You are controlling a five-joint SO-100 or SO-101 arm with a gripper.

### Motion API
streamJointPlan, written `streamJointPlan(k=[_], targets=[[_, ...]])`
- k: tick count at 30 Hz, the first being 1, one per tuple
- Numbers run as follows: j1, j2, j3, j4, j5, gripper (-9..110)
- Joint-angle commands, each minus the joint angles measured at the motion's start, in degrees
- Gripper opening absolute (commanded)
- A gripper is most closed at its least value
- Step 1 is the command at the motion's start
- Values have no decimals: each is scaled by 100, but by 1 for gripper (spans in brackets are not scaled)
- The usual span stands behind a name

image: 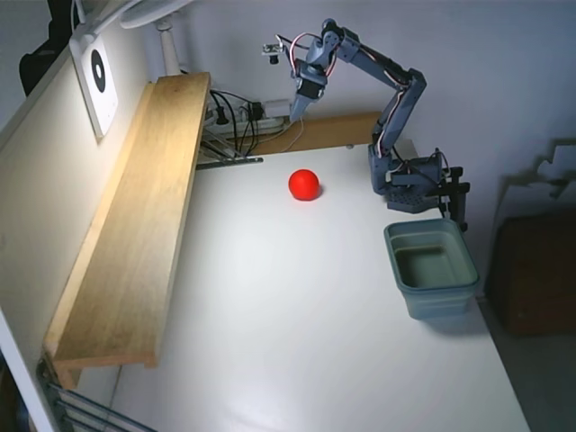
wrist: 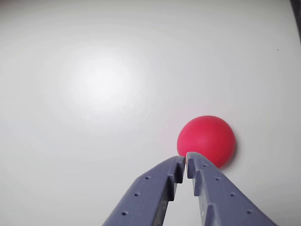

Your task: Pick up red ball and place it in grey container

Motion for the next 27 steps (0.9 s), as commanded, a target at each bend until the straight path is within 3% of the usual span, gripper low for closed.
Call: streamJointPlan(k=[1, 2, 3, 27], targets=[[56, 164, 61, 33, 9, -3], [56, 164, 61, 33, 9, -3], [56, 164, 61, 33, 9, 38], [419, 164, 61, 33, 9, 38]])
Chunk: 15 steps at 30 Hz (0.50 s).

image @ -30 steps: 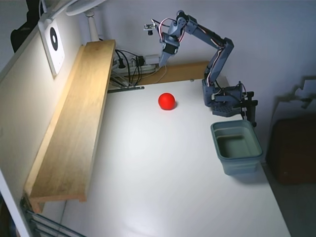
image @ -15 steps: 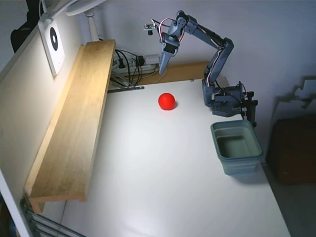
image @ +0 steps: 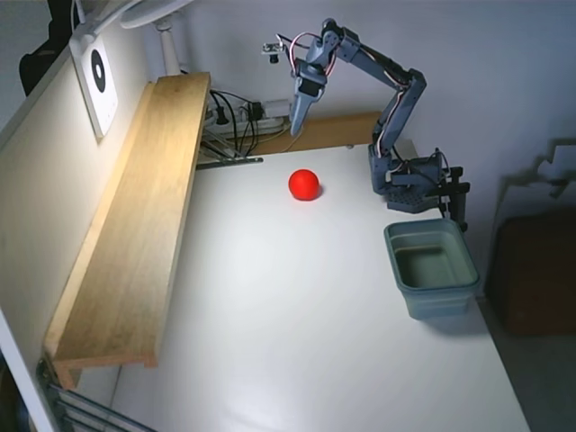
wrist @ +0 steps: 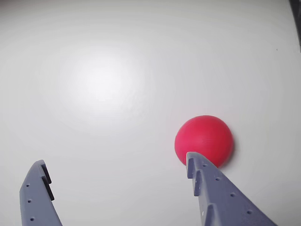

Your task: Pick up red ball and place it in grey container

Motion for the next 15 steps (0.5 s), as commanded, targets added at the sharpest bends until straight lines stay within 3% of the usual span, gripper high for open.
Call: streamJointPlan(k=[1, 15], targets=[[261, 164, 61, 33, 18, 38], [1291, 164, 61, 33, 18, 38]])
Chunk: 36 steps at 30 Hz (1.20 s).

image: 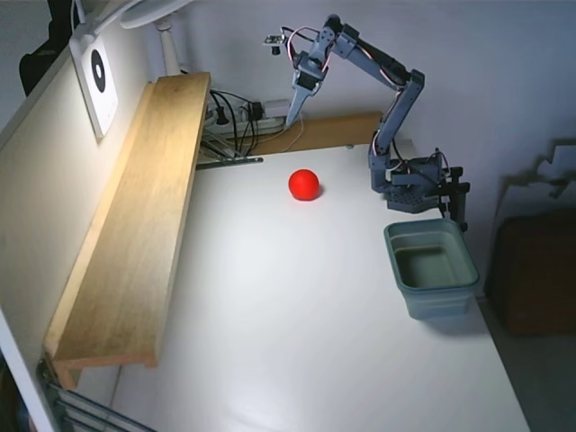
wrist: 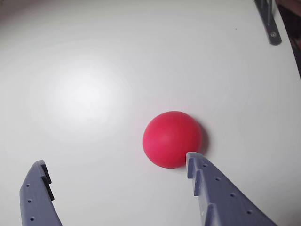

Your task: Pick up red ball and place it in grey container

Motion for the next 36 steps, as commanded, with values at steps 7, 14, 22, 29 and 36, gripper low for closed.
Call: streamJointPlan(k=[7, 14, 22, 29, 36], targets=[[640, 164, 61, 33, 18, 38], [782, 164, 61, 33, 18, 38], [782, 164, 61, 33, 18, 38], [782, 103, 41, 33, 18, 38], [782, -588, -252, -41, 18, 38]])
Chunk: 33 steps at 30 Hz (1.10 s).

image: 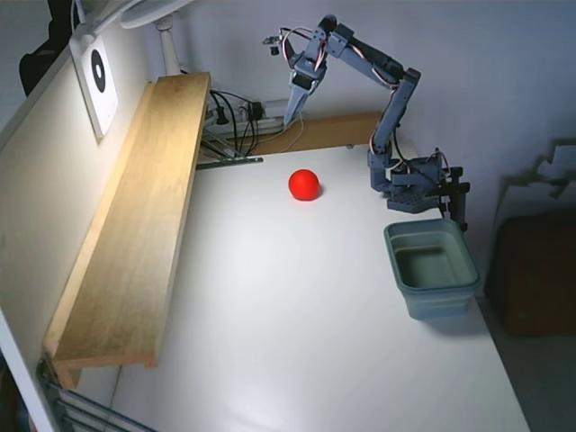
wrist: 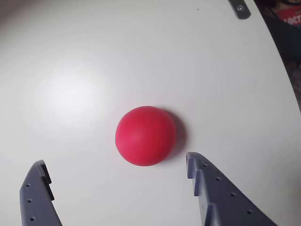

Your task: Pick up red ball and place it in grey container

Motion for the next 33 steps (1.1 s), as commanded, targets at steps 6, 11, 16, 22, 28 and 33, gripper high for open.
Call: streamJointPlan(k=[6, 11, 16, 22, 28, 33], targets=[[70, -554, -515, -260, 18, 38], [70, -584, -534, -272, 18, 38], [70, -584, -534, -272, 18, 38], [70, -584, -534, -272, 18, 38], [70, -492, -324, -390, 18, 38], [70, -217, 437, -877, 18, 38]])
